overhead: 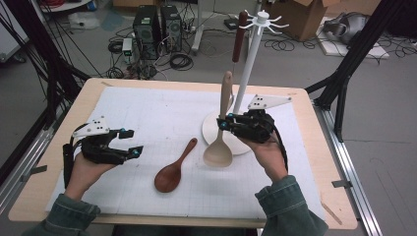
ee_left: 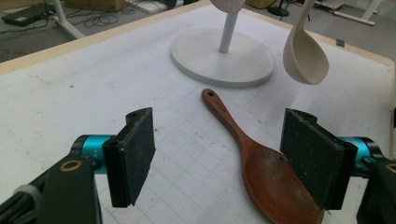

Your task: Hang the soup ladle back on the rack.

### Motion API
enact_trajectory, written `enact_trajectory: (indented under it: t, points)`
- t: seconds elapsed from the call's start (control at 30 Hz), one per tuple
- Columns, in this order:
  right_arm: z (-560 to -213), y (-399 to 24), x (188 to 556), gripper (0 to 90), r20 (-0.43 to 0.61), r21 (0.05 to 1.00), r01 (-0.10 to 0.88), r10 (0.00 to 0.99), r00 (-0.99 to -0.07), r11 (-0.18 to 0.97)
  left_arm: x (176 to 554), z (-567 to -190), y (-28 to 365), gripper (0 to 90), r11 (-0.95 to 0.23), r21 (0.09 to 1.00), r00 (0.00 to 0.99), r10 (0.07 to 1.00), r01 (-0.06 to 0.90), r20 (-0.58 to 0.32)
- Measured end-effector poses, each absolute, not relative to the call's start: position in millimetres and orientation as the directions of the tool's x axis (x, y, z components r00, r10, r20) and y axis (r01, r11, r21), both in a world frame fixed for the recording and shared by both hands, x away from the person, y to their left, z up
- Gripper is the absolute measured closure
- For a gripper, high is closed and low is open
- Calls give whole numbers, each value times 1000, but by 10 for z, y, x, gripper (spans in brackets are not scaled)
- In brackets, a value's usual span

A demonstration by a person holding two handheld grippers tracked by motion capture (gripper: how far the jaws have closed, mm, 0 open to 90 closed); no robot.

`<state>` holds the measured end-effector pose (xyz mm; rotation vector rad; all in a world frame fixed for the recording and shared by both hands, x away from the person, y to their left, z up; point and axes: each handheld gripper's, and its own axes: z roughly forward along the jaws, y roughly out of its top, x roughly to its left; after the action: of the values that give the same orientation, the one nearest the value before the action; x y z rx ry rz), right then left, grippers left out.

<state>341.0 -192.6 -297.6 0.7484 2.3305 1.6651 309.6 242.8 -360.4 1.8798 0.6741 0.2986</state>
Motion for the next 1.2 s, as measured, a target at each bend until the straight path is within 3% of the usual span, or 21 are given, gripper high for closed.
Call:
enact_trajectory:
  t: [1.2]
  points:
    - [-2514,-2068,3480,780,102,935,265,534,-839,237,3112,-3621,2504,237,-272,903,794,597,332,-112]
